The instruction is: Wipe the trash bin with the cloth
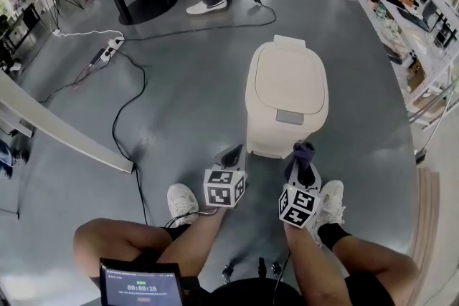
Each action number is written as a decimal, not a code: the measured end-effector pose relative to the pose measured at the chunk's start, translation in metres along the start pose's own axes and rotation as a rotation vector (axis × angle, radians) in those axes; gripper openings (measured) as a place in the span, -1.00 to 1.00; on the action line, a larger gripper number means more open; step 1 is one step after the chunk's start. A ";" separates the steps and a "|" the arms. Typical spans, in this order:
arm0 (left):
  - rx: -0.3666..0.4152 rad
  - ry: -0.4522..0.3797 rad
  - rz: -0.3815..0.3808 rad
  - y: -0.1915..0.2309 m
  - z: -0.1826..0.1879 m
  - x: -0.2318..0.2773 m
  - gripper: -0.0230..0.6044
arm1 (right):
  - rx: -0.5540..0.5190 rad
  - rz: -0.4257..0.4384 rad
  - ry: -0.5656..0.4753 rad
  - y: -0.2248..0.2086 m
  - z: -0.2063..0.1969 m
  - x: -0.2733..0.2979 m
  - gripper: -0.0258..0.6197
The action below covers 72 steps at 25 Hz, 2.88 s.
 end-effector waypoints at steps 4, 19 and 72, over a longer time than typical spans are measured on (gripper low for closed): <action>0.013 0.012 0.023 0.008 -0.012 -0.002 -0.93 | -0.039 0.077 0.027 0.032 -0.019 0.003 -0.69; 0.016 0.049 0.075 0.044 -0.029 0.003 -0.93 | -0.003 0.264 0.110 0.113 -0.055 0.057 -0.69; 0.327 -0.028 -0.196 -0.209 0.071 -0.033 -0.94 | 0.706 0.776 0.132 -0.135 0.122 0.038 -0.69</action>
Point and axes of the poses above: the fingertips, and each gripper's own axes: x forward along the fingers, y to its left, z out of its top, the point moved 6 cm from there along -x, backward along the fingers, and after that the axes turned 14 degrees about z, right-handed, at the moved point
